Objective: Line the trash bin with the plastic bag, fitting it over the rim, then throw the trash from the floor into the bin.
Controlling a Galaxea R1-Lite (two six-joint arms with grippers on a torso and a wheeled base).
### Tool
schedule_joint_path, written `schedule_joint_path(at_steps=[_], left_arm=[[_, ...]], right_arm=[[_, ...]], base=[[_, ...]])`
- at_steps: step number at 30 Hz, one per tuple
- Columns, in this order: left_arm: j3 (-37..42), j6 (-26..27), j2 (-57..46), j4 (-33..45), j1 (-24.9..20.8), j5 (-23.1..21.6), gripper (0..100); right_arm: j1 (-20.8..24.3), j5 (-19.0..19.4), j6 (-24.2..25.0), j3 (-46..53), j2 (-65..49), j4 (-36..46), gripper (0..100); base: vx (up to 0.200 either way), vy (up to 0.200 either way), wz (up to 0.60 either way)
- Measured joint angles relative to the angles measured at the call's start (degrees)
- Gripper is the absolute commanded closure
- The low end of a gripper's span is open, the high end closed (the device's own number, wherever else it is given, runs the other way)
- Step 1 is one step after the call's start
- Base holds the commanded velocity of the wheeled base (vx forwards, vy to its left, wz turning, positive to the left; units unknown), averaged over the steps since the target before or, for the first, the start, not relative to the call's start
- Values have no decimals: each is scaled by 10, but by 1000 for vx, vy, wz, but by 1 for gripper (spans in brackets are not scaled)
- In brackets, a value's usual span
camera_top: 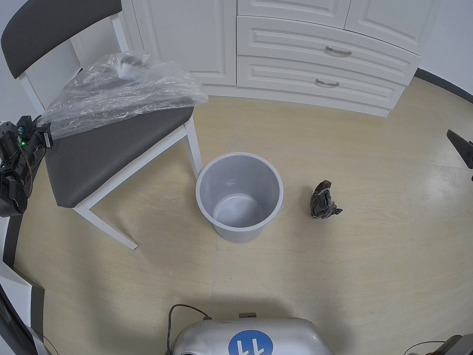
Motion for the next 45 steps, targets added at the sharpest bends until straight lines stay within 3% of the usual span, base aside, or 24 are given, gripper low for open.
schedule_joint_path(at_steps=[8,15,23,31,37,45], left_arm=[[6,-8,-5,1,-1,-15,100],[49,-55,-49,9,-10,-38,100],[107,-86,-94,3,-25,-51,100],[149,-140,-120,-38,-45,-53,100],[219,-162,-130,-127,-92,-38,100],[276,-127,-138,-168,-211,18,100]], right_arm=[[0,-1,-1,0,1,0,0],[7,-14,1,-14,10,-1,0],[36,-92,17,-36,37,-22,0],[133,-176,-23,-102,116,-58,0],[183,-195,-26,-94,170,-158,0],[214,-214,-41,-56,232,-215,0]], base=[[0,0,0],[0,0,0],[0,0,0],[0,0,0],[0,0,0],[0,0,0]])
